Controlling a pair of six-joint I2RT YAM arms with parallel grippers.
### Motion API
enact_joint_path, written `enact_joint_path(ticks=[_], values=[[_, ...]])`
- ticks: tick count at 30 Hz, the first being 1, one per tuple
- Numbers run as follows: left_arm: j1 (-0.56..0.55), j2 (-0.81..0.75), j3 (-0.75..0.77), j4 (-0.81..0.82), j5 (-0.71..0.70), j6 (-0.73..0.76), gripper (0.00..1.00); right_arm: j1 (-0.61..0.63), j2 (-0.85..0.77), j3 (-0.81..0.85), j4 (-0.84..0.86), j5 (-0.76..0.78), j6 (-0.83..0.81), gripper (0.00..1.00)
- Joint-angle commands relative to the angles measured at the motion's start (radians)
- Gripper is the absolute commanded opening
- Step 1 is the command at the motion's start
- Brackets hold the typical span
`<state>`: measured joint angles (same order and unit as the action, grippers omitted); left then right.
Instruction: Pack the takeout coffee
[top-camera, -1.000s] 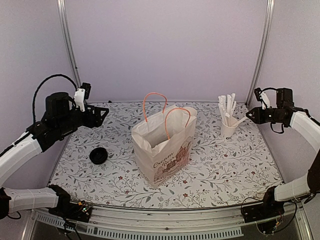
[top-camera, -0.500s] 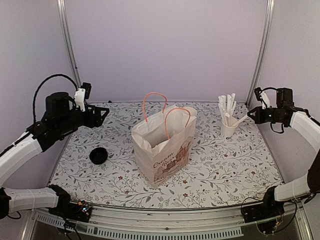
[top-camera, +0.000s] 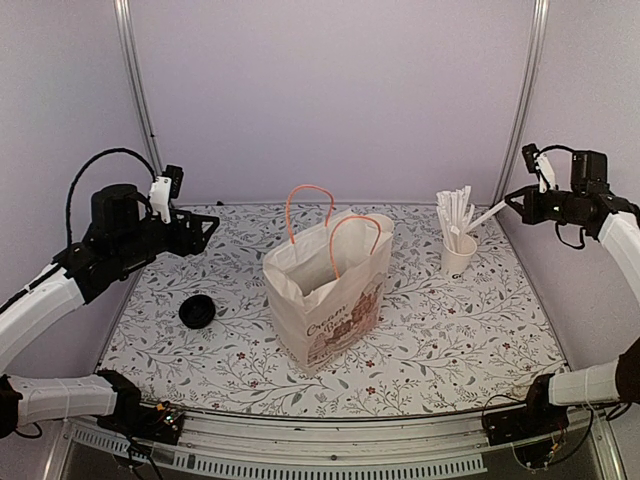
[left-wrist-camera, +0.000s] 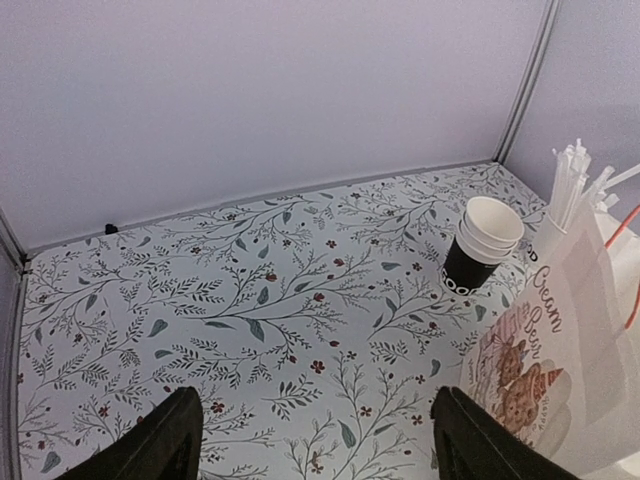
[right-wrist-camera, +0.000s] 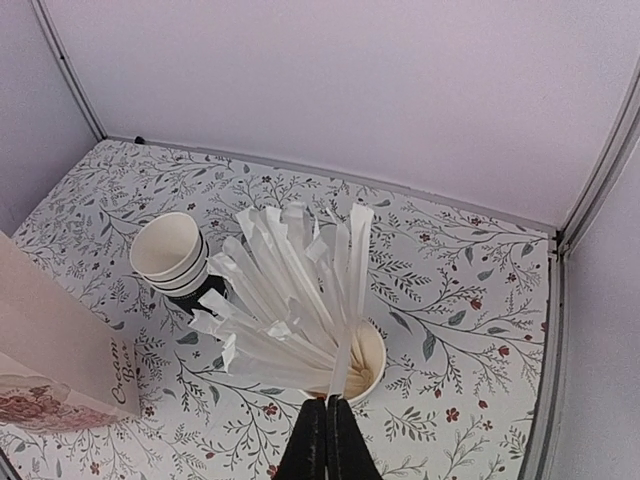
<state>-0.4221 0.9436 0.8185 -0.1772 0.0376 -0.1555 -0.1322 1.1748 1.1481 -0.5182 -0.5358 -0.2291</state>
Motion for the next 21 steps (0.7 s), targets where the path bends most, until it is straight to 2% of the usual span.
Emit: enact_joint_path(ticks=[1,13,16,21], values=[[0.012,0.011,0.008,0.017,0.007,0.016,0.81,-0.004,-0.036,0.097,-0.119,0.008,-0.014,0.0],[0.014,0.017,0.009,0.016,0.008,0.019,0.81,-0.004,-0.121,0.335,-0.274,0.138,-0.057,0.0],[0.013,0.017,0.01,0.016,0.006,0.02,0.81,-0.004,-0.145,0.387,-0.292,0.044,-0.089,0.0],[0.015,0.017,0.008,0.016,-0.006,0.019,0.81,-0.004,-0.164,0.452,-0.308,-0.237,-0.148,0.0]])
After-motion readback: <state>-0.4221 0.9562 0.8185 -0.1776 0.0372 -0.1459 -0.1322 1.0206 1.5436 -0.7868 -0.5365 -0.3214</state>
